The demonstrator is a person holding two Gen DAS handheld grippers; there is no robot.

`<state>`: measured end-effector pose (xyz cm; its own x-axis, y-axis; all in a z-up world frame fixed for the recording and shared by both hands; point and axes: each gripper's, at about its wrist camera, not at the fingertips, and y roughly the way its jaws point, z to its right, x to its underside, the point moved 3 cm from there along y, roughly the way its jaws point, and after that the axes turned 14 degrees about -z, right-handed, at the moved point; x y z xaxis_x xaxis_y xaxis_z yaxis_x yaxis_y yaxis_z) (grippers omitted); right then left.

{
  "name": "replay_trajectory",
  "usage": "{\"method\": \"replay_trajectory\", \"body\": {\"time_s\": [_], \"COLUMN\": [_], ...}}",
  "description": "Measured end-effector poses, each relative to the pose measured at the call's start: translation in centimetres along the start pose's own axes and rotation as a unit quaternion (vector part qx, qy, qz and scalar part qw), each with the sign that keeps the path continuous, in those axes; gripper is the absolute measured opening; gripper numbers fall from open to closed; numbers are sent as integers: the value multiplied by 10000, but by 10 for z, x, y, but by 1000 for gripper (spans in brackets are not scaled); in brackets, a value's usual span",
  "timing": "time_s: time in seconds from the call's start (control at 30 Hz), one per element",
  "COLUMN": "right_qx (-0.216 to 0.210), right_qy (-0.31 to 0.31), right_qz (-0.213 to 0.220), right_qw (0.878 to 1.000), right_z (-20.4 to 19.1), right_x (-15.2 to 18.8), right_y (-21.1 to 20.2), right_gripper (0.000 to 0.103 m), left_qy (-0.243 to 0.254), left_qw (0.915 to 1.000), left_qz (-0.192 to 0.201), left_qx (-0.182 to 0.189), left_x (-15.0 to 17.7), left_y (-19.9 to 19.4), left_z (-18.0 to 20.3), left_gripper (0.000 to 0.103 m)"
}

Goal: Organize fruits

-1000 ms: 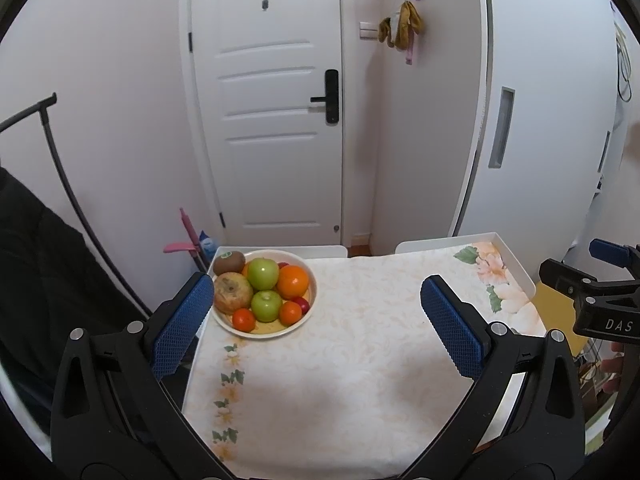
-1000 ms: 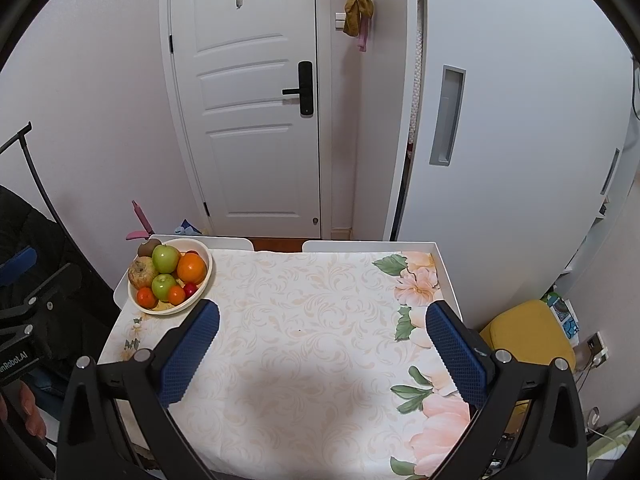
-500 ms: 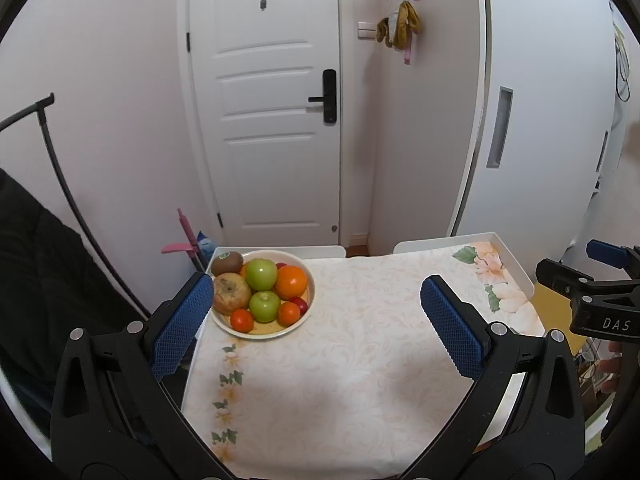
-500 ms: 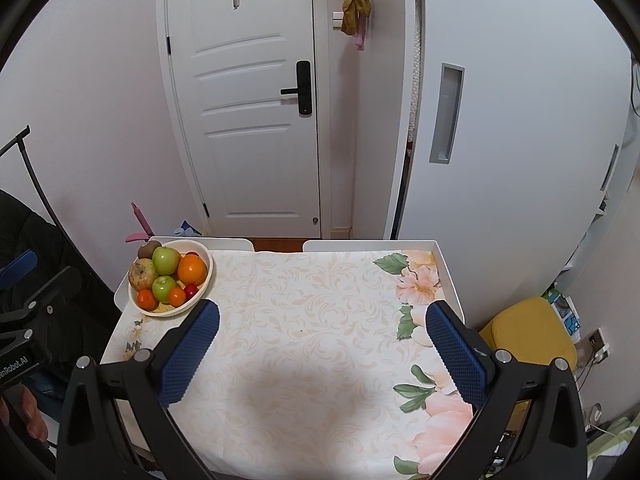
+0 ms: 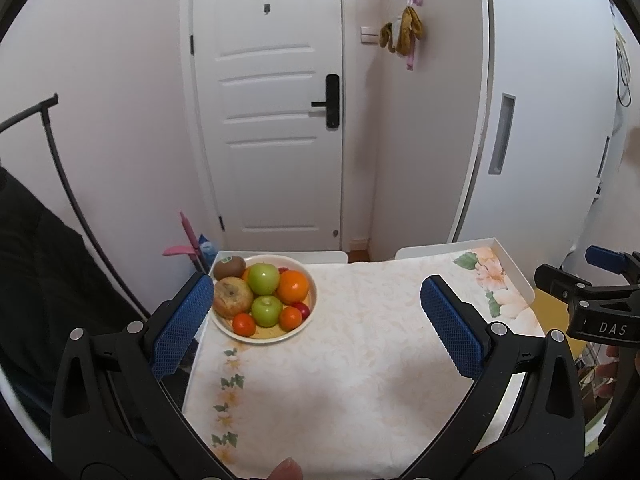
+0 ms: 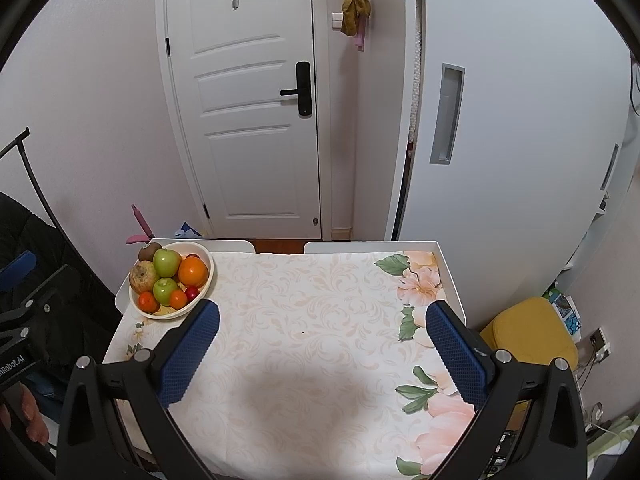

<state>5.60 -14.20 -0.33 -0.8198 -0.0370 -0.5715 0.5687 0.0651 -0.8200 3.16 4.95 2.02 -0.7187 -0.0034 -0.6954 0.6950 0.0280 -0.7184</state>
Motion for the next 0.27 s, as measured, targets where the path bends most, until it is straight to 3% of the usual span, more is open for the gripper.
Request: {"method": "replay_trajectory", "body": {"time_s": [0.27], "right_qx": [1], "right_qy": [6], "right_qz": [-2], "right_qw": [10000], "right_z": [-1], "right_x": [0], "right_y": [0], "right_gripper": [103], "left_qy": [-25], "left_qw": [9999], "left_qz": [-15], "left_qx": [-115], "left_x": [-1], "left_y": [2], "left_z": [-3], "left_gripper": [103]}}
